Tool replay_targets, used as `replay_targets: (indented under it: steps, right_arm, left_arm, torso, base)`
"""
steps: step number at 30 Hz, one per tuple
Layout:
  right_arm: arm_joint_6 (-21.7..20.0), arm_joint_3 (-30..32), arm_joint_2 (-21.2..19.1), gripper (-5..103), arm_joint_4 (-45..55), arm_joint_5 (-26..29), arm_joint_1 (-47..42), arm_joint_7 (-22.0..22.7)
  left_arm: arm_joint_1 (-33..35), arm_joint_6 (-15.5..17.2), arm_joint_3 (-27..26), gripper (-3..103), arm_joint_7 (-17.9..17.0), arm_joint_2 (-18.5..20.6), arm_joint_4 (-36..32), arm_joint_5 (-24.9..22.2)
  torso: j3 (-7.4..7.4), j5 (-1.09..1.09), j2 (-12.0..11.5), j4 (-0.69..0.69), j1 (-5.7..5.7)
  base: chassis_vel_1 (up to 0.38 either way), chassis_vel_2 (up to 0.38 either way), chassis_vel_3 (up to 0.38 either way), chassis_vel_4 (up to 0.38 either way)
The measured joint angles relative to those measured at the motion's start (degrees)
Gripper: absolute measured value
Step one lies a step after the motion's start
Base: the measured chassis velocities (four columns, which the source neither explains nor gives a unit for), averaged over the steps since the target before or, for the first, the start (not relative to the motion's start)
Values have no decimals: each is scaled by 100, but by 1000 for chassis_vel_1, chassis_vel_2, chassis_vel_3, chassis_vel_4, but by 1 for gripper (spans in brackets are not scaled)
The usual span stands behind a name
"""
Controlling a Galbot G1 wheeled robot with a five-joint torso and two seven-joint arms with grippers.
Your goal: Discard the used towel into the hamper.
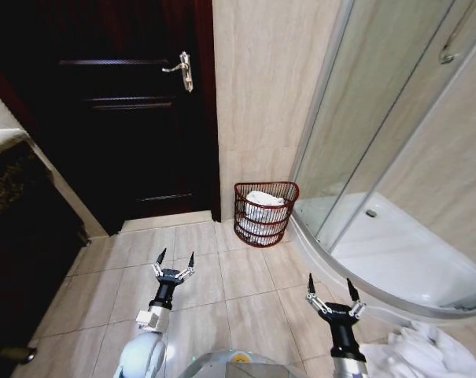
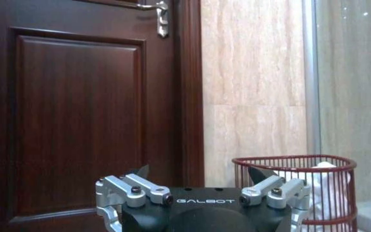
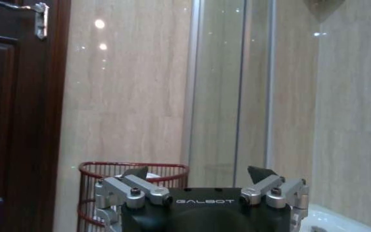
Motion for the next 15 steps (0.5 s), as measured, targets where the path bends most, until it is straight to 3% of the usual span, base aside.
replay_targets:
  steps: [15]
  right_arm:
    - [74, -9, 11, 100, -37, -43, -29, 90]
  left_arm:
    - [18, -4, -15, 100, -1, 11, 53, 9]
  torso:
    - [18, 0, 30, 0, 12]
  base:
    - [-74, -66, -70, -80]
